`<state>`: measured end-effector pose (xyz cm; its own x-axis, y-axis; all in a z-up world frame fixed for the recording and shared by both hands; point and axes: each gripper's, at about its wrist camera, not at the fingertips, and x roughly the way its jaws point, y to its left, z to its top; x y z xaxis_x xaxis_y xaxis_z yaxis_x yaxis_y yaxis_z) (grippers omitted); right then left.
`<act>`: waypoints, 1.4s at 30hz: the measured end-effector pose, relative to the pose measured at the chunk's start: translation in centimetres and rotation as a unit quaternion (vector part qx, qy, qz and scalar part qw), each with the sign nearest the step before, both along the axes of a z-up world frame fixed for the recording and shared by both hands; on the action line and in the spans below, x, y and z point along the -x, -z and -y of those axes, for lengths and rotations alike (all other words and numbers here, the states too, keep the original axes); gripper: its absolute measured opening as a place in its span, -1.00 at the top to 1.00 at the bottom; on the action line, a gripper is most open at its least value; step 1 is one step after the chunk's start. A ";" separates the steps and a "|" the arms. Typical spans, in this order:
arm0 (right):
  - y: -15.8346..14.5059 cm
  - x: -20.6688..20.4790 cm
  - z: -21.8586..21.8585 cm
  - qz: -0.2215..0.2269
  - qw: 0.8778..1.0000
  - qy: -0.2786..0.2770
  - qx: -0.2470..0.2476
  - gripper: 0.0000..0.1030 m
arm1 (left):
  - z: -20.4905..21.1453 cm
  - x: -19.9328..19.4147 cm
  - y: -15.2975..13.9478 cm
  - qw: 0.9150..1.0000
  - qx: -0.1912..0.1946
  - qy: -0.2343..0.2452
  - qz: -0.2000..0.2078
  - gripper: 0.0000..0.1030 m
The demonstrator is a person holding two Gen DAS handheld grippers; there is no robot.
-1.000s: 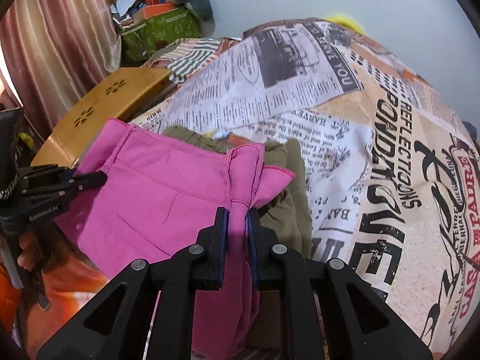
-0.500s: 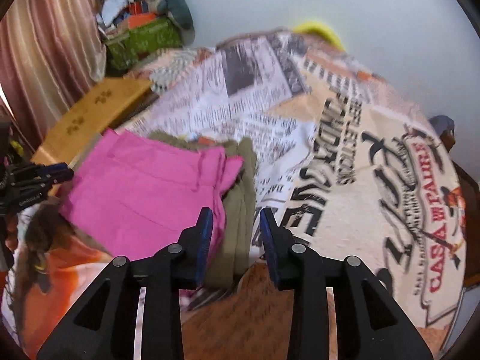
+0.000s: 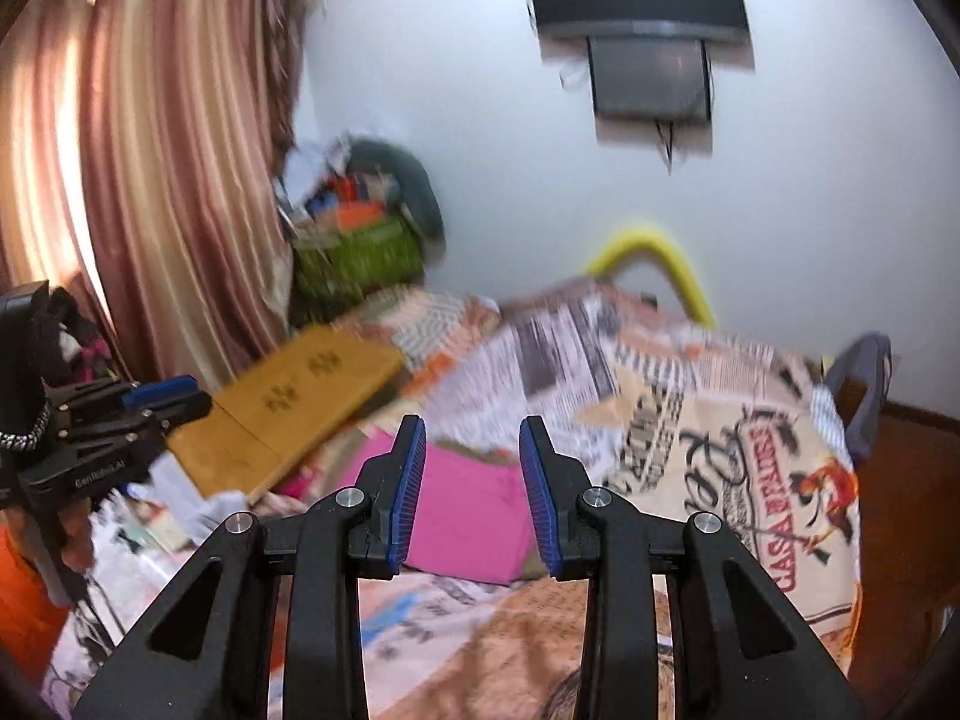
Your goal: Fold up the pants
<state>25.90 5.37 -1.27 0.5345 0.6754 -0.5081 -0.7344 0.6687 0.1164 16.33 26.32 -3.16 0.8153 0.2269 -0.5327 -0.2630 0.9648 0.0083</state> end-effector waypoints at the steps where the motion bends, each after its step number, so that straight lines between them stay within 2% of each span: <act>1: -1.0 1.1 0.5 0.011 1.000 -0.001 -0.010 0.43 | 0.9 1.5 -1.4 1.000 -0.003 0.001 0.017 0.49; 5: -4.6 6.2 2.5 0.060 0.997 -0.009 -0.051 0.43 | 3.6 6.1 -4.8 0.998 -0.024 -0.006 0.060 0.49; 9: -6.3 10.9 4.4 0.094 0.992 -0.019 -0.086 0.43 | 6.1 11.1 -6.8 0.994 -0.039 -0.017 0.104 0.49; 15: -6.4 15.8 5.9 0.128 0.985 -0.030 -0.109 0.43 | 9.3 16.9 -7.4 0.989 -0.039 -0.014 0.144 0.41; 18: -5.9 16.9 6.2 0.133 0.984 -0.034 -0.113 0.43 | 10.4 18.6 -7.2 0.987 -0.040 -0.015 0.154 0.40; 19: -5.8 17.3 6.2 0.134 0.984 -0.035 -0.115 0.43 | 10.8 19.0 -7.1 0.986 -0.040 -0.016 0.158 0.35; 21: -5.5 17.9 6.4 0.131 0.983 -0.036 -0.120 0.43 | 11.4 20.1 -6.9 0.985 -0.038 -0.018 0.168 0.11; 22: -5.3 18.0 6.4 0.128 0.983 -0.036 -0.123 0.41 | 11.5 20.2 -6.8 0.985 -0.036 -0.015 0.170 -0.19; 23: -5.1 18.1 6.4 0.125 0.984 -0.036 -0.123 0.31 | 11.7 20.6 -6.6 0.984 -0.036 -0.013 0.174 -0.38; 24: -5.1 18.2 6.5 0.124 0.984 -0.035 -0.121 0.25 | 11.9 21.0 -6.5 0.983 -0.038 -0.016 0.179 -0.41; 26: -4.7 18.7 6.5 0.130 0.984 -0.023 -0.118 -0.01 | 12.3 21.6 -6.2 0.982 -0.048 -0.021 0.180 -0.44; 27: -4.6 19.1 6.8 0.131 0.984 -0.019 -0.117 -0.09 | 12.5 21.8 -6.0 0.982 -0.050 -0.021 0.179 -0.45; 31: -4.2 19.4 7.3 0.124 0.984 0.002 -0.130 -0.58 | 12.7 22.4 -5.4 0.983 -0.040 -0.018 0.176 -0.77; 34: -4.1 19.8 7.7 0.126 0.983 0.018 -0.134 -0.74 | 12.5 22.7 -5.2 0.983 -0.038 -0.021 0.179 -0.89; 35: -4.0 19.9 7.7 0.125 0.983 0.021 -0.133 -0.87 | 12.4 22.7 -5.1 0.983 -0.036 -0.021 0.179 -0.94; 37: -4.0 20.0 7.9 0.127 0.982 0.031 -0.133 -1.00 | 12.5 22.9 -5.0 0.983 -0.033 -0.021 0.180 -0.96; 42: -3.8 20.3 8.0 0.130 0.982 0.040 -0.130 -1.00 | 12.4 23.3 -4.7 0.982 -0.026 -0.024 0.185 -0.99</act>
